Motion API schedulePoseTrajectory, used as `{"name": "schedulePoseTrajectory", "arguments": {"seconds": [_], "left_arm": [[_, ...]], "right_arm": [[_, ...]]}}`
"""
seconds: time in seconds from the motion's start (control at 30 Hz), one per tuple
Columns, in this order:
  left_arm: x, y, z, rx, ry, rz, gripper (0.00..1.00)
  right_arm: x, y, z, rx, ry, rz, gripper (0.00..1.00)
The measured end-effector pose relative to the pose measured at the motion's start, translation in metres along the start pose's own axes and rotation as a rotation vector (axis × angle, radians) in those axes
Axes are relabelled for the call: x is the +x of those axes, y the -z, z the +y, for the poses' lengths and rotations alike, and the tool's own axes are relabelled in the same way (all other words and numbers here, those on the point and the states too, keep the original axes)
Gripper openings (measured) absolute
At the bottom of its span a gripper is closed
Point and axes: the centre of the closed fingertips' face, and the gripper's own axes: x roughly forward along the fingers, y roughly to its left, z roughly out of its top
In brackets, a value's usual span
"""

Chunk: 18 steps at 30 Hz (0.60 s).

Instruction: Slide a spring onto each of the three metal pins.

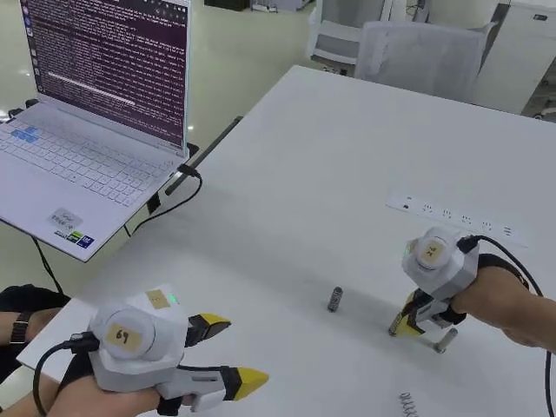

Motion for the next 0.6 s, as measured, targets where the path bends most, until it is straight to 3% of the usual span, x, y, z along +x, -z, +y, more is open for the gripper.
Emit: {"name": "schedulePoseTrajectory", "arguments": {"seconds": [0.3,0.6], "left_arm": [[0.0,-0.002,-0.001,0.001,0.004,-0.007,0.49],[0.0,-0.006,-0.008,0.01,0.015,-0.017,0.49]], "right_arm": [[-0.015,-0.003,0.004,0.017,0.022,-0.025,0.19],[-0.035,-0.001,0.004,0.027,0.076,-0.062,0.21]]}}
